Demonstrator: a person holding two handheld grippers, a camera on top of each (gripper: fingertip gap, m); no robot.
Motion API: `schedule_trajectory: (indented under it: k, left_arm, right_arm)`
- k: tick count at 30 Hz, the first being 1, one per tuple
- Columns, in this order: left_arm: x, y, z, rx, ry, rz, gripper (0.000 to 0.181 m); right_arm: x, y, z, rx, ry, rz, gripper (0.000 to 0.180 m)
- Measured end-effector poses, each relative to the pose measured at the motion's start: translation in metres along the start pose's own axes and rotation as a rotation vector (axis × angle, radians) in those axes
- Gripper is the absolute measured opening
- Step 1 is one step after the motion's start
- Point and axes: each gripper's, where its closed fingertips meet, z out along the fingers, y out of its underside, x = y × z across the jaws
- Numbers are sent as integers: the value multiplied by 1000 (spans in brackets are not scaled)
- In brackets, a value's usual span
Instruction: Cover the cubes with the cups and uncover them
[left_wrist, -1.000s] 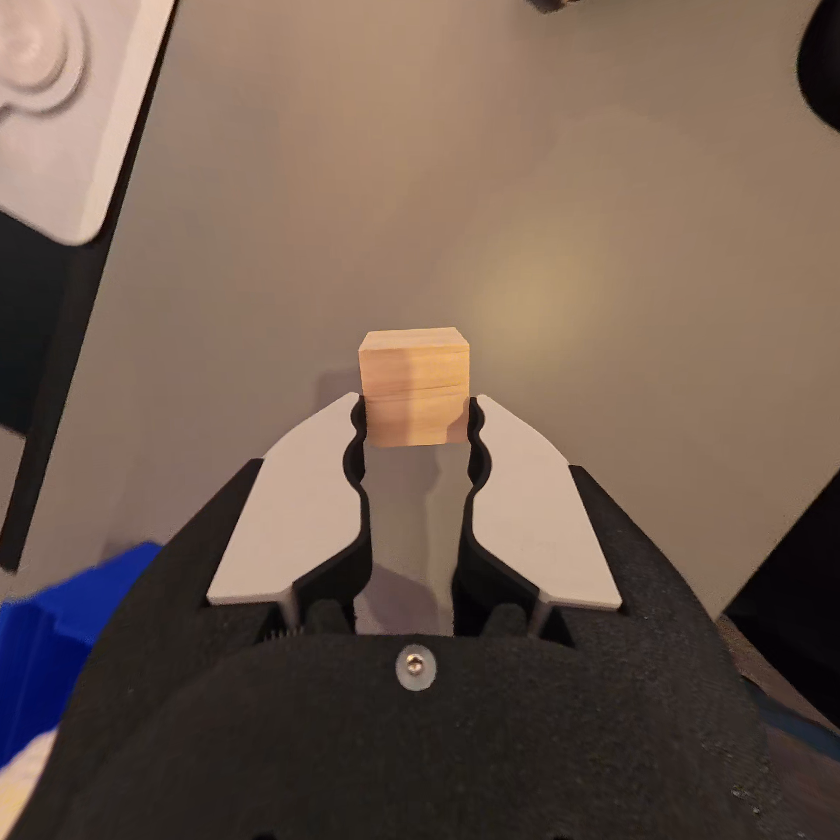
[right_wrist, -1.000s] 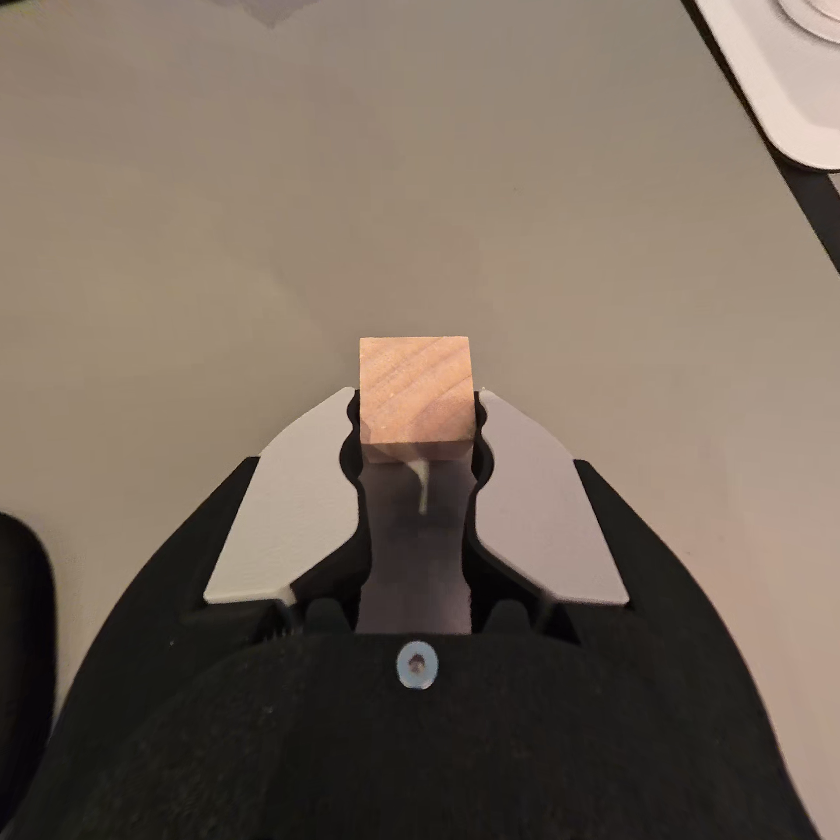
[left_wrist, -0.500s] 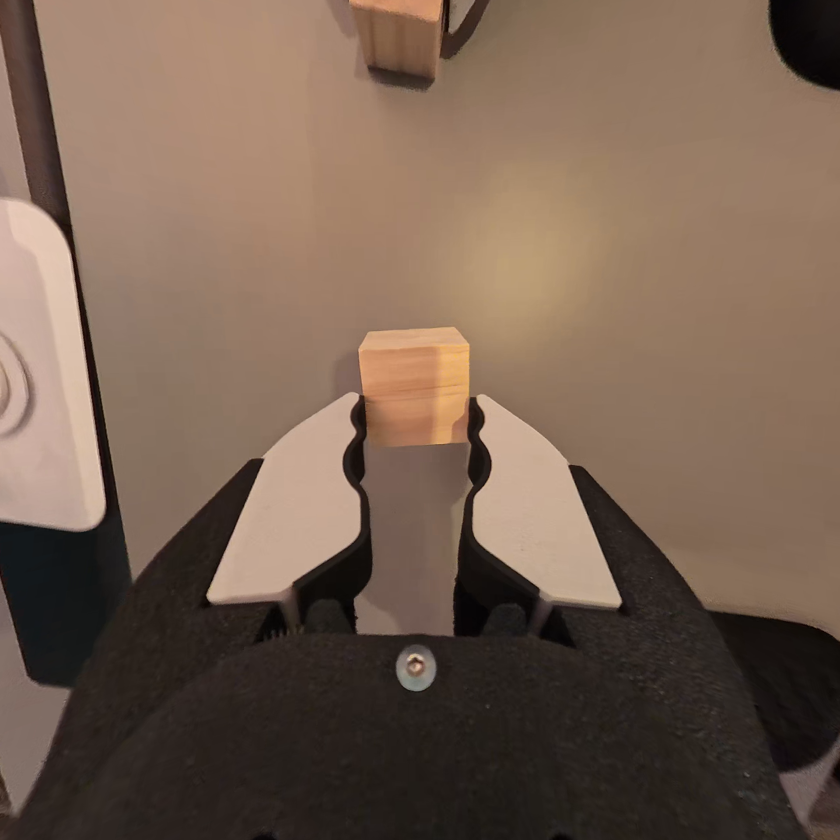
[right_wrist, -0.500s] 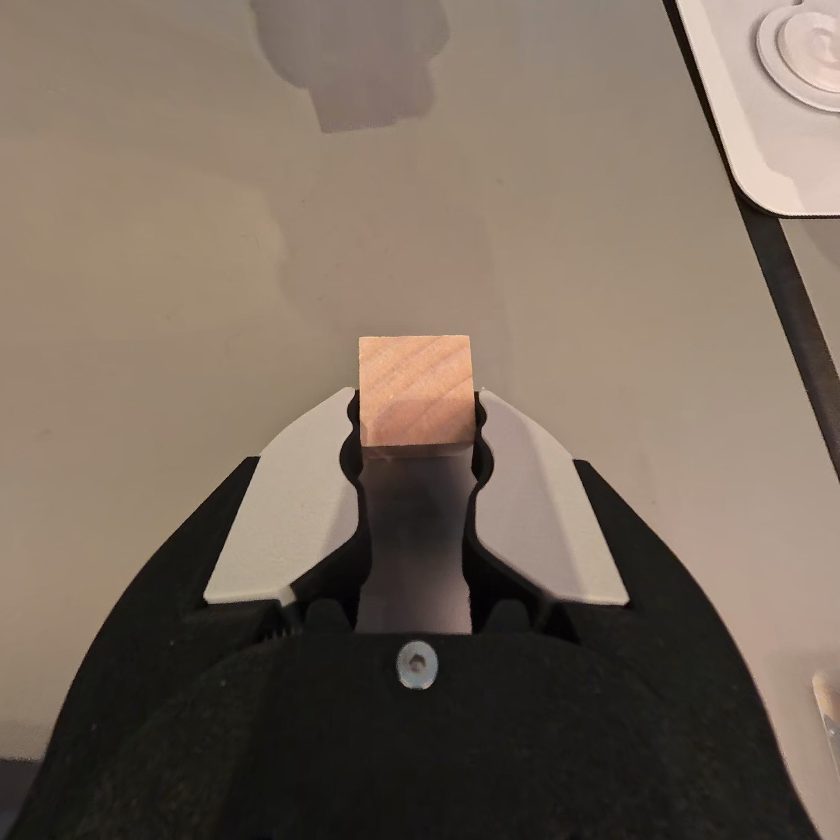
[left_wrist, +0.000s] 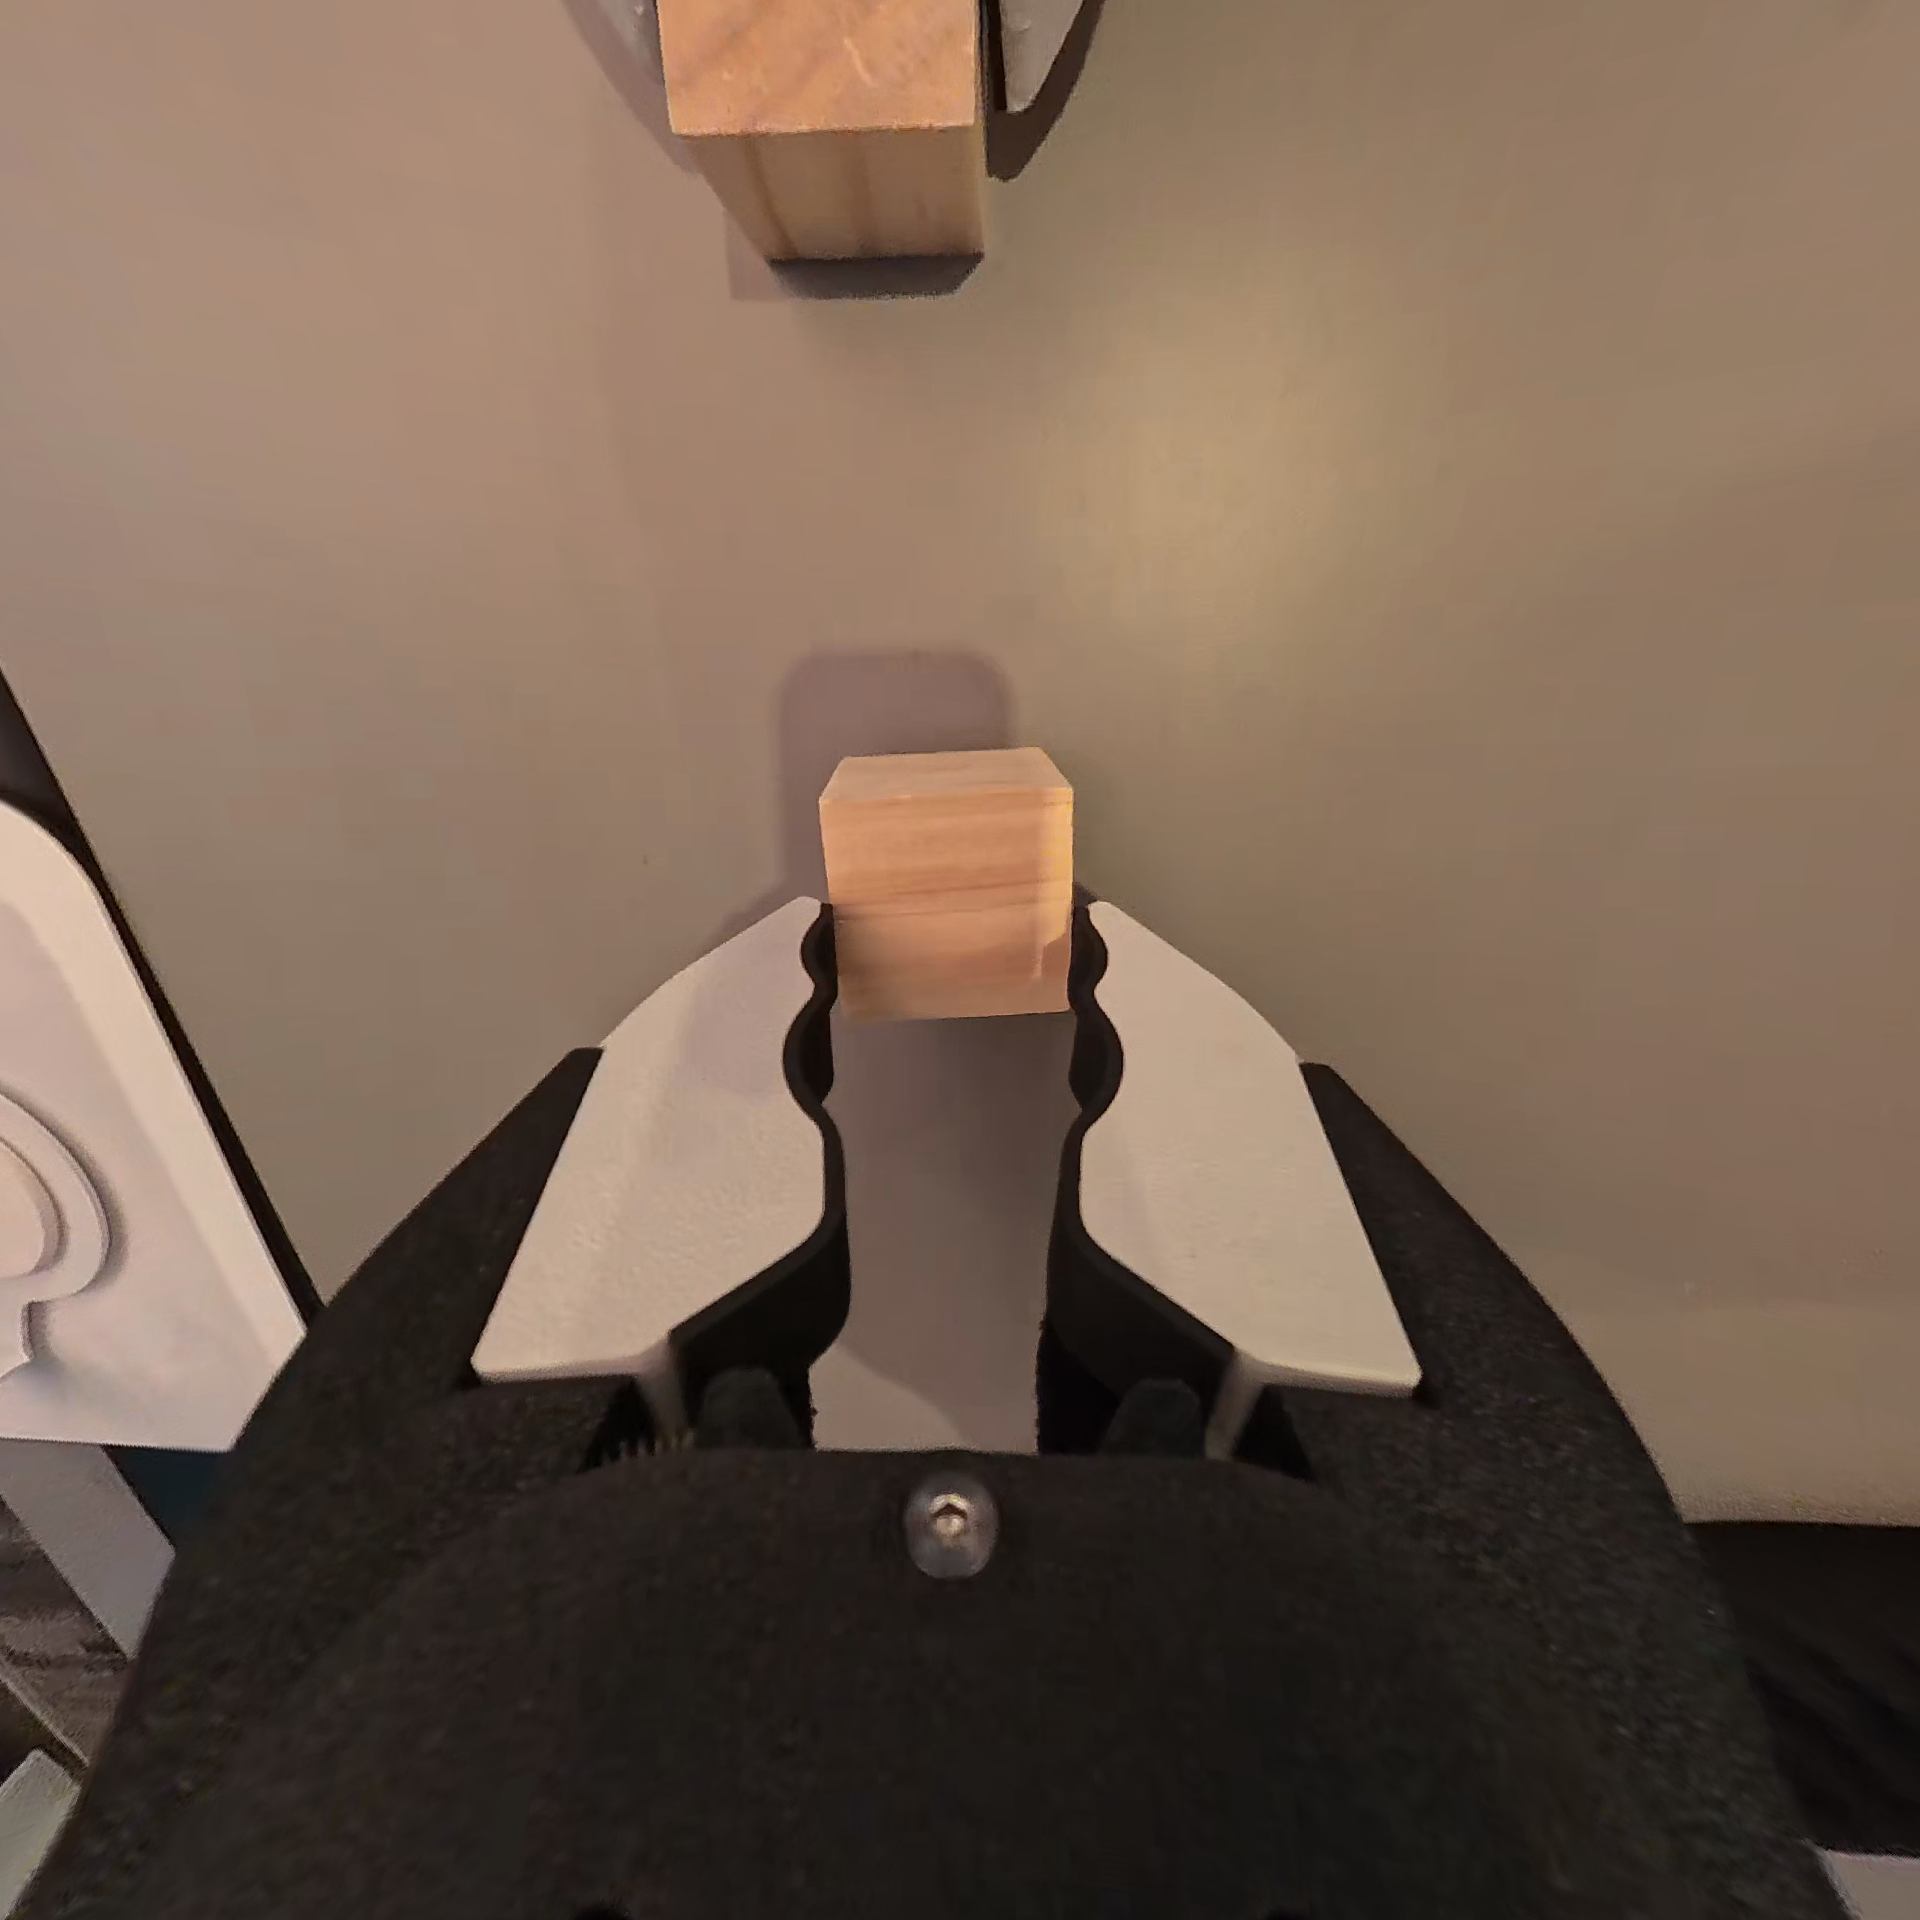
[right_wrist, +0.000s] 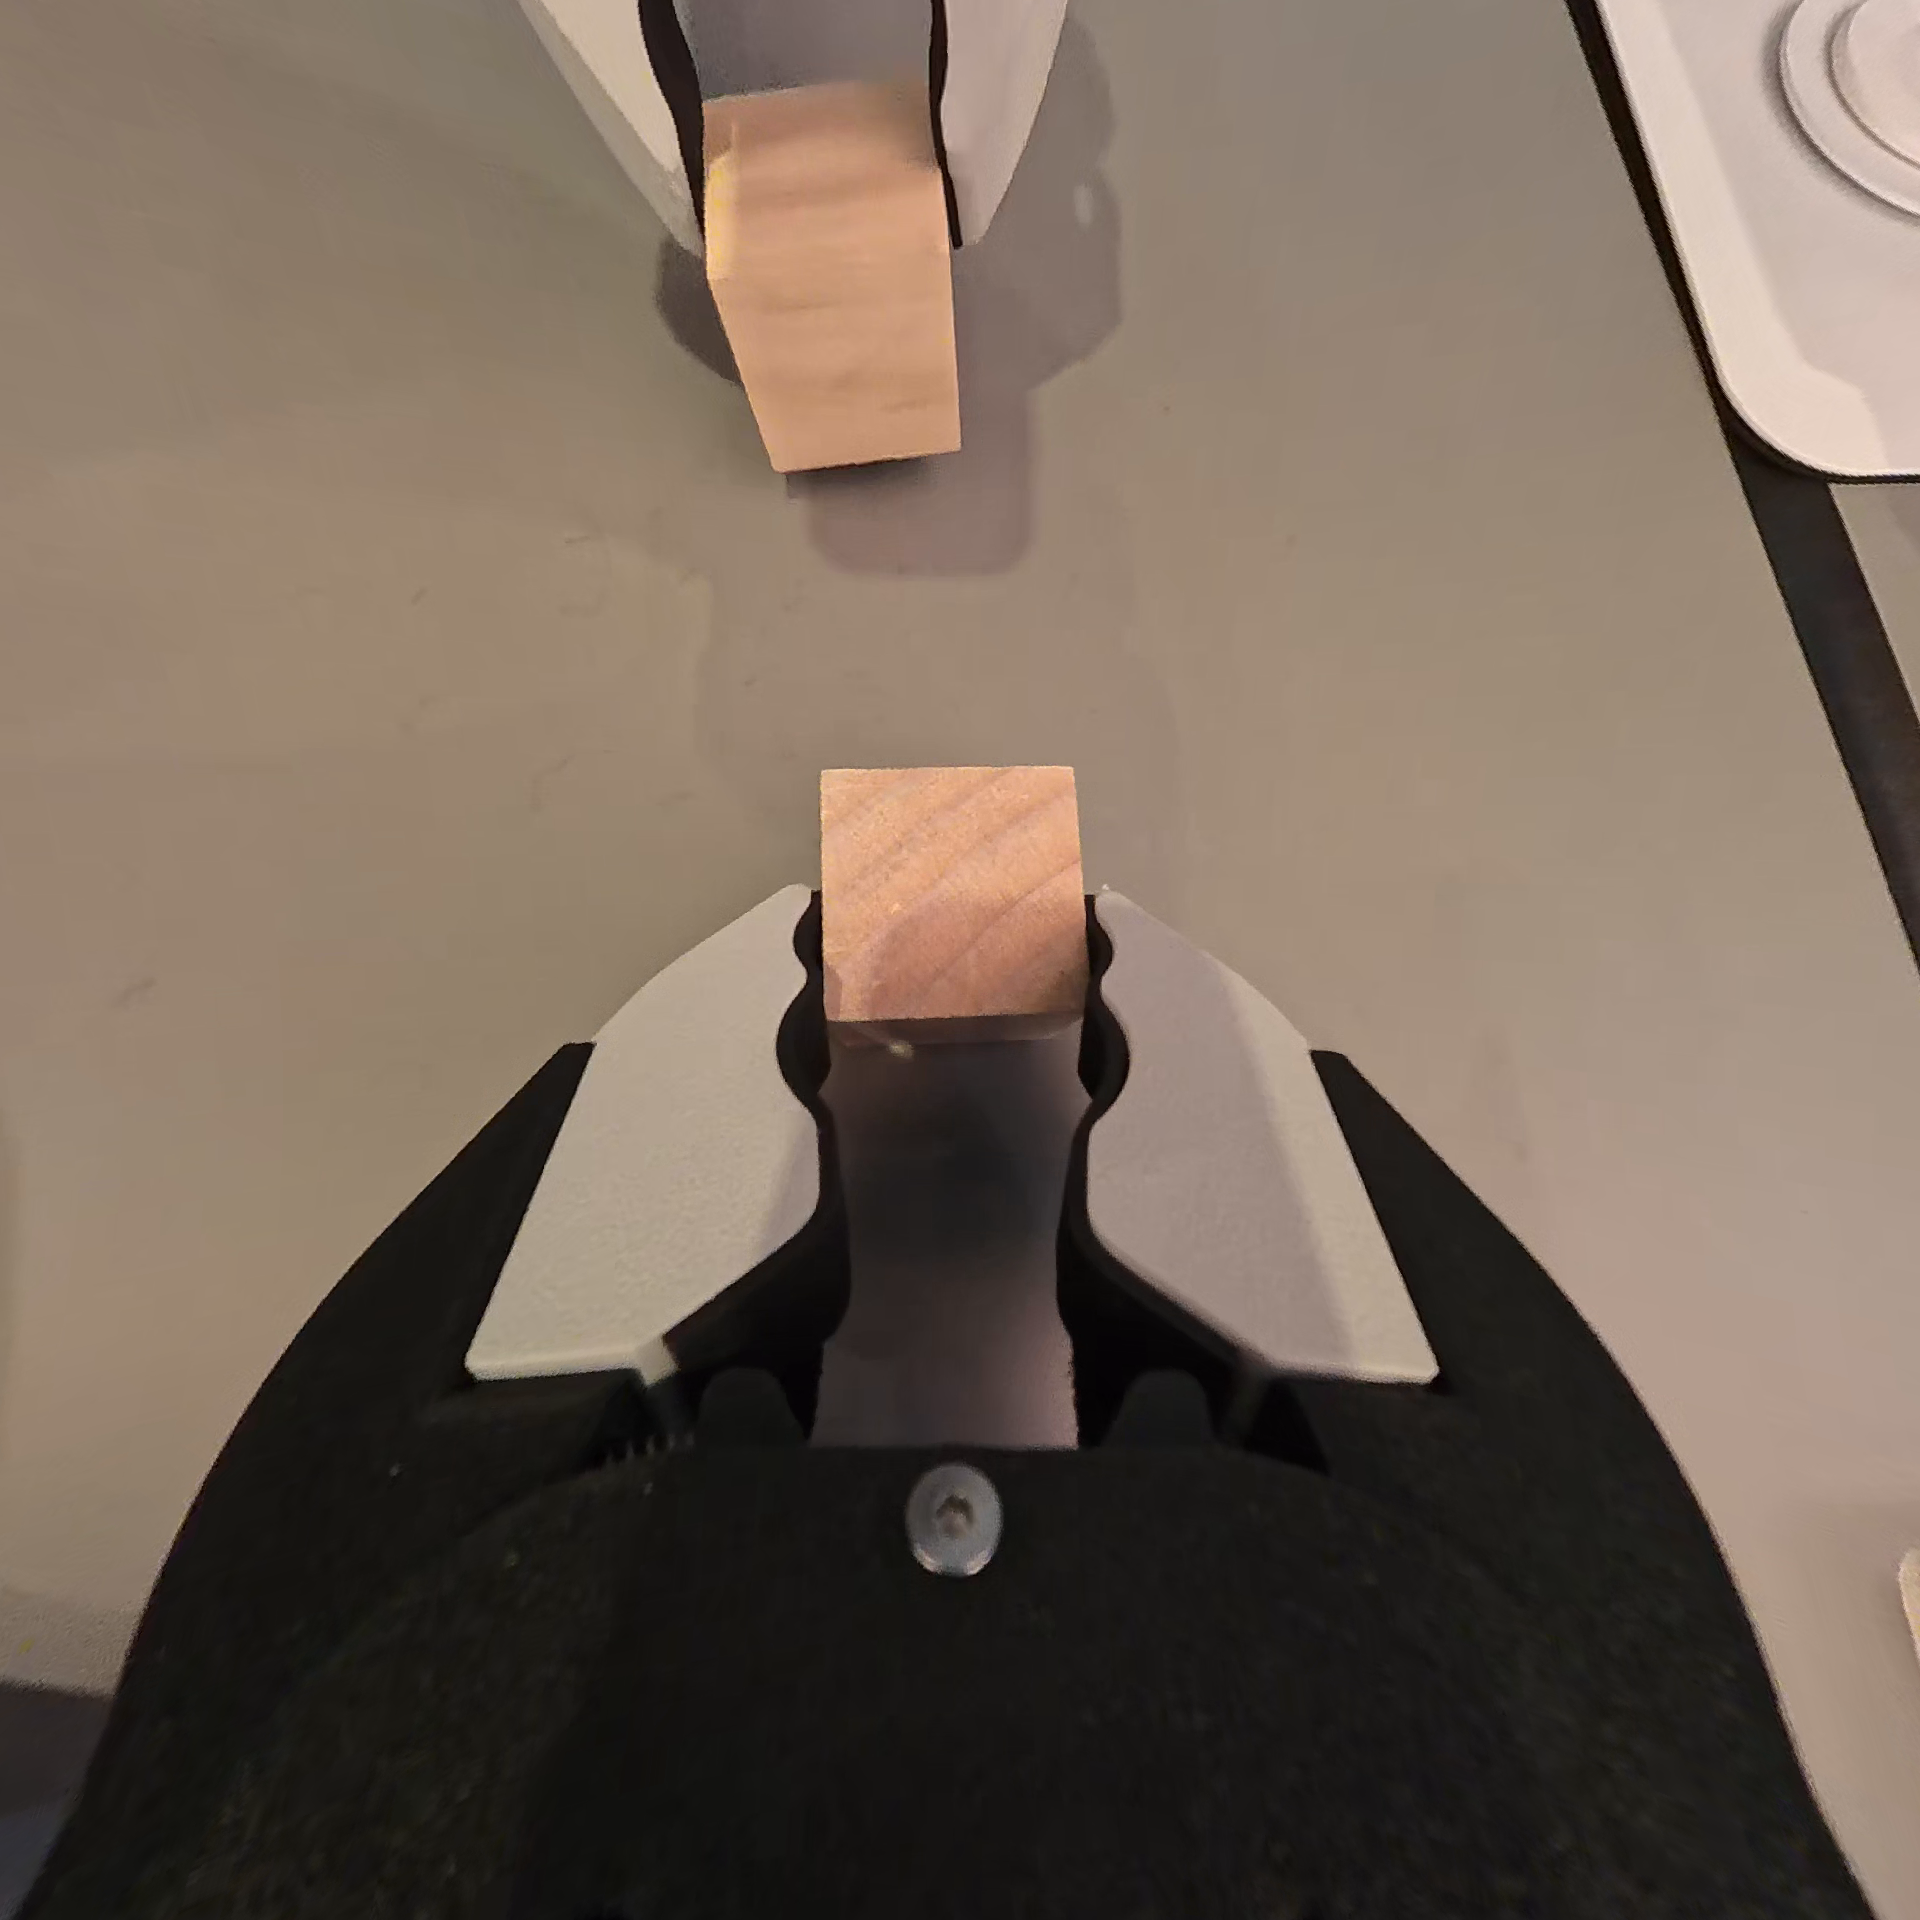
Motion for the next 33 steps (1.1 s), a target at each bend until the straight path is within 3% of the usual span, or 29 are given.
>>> schedule_trajectory:
  k: [23, 27, 33]
  left_arm:
    - [-6, 11, 8, -38, 26, 10, 44]
    - [-4, 15, 7, -51, 4, 15, 62]
    - [-4, 13, -21, 9, -59, -18, 67]
  right_arm:
    - [-1, 5, 2, 2, -14, 31, 46]
    - [-4, 9, 4, -12, -29, 35, 53]
    - [-5, -14, -7, 68, 11, 15, 62]
